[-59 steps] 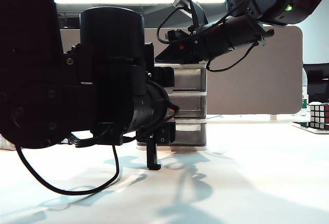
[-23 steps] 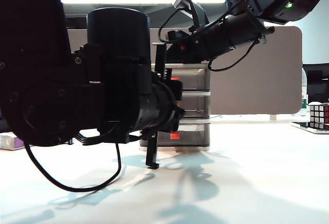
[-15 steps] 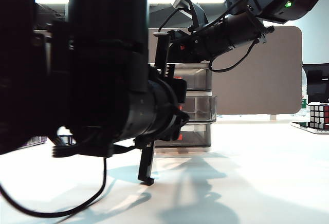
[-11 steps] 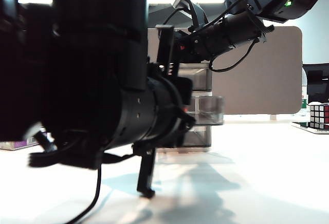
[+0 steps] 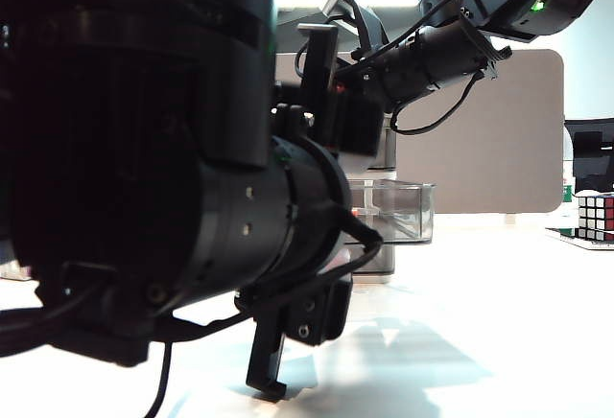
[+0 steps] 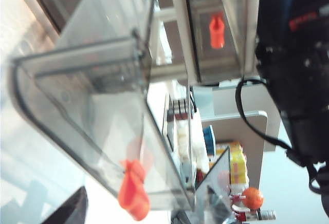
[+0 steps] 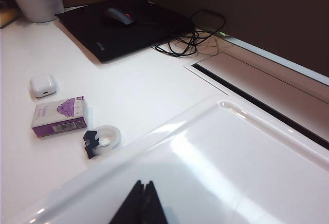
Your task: Open the second layer of the drawer on the table, pick up the earphone case on the table and put it in, and finally close the drawer.
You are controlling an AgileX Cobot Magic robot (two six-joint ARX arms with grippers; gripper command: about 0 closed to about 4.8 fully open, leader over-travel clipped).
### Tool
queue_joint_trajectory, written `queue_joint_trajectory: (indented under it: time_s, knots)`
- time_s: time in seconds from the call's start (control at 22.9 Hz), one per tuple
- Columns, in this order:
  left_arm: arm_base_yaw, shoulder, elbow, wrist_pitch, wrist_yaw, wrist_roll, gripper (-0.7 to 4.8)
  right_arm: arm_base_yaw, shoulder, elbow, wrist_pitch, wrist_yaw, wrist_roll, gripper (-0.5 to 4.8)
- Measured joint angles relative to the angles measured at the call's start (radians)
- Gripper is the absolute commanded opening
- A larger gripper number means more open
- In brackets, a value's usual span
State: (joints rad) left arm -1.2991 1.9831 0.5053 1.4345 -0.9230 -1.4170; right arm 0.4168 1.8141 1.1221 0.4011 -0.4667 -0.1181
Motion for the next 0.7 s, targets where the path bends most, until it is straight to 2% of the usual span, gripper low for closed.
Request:
queue_joint_trajectory:
  time_s: [0.22,0.31,0.39,0.48,0.52,0.57,0.66,0.7]
  knots:
    - [-0.003,-0.016,-0.029,0.003,0.122,0.001,3.0,0.0,0.0,0.003,-0.007,0.002,0.0,-0.05]
    - [-0.043,-0.069,-0.095,0.002,0.116,-0.002,3.0,0.001,0.0,0.003,-0.008,0.002,0.0,-0.05]
    - [-0.089,-0.163,-0.165,0.001,0.084,0.057,3.0,0.001,-0.001,0.003,-0.009,0.002,0.0,-0.05]
    - [-0.13,-0.289,-0.258,0.001,0.006,0.143,3.0,0.0,-0.001,0.003,-0.01,0.003,0.0,-0.05]
    - [-0.151,-0.372,-0.32,0.001,-0.051,0.218,2.92,0.0,-0.001,0.003,-0.011,0.003,0.0,-0.05]
    - [-0.152,-0.425,-0.354,0.001,-0.066,0.268,2.53,0.0,-0.001,0.003,-0.011,0.003,0.0,-0.05]
    - [-0.123,-0.542,-0.428,0.001,-0.094,0.425,1.92,0.0,-0.002,0.004,-0.018,0.003,0.0,-0.05]
    - [-0.099,-0.612,-0.464,0.001,-0.084,0.535,1.79,0.0,-0.002,0.004,-0.021,0.002,-0.001,-0.05]
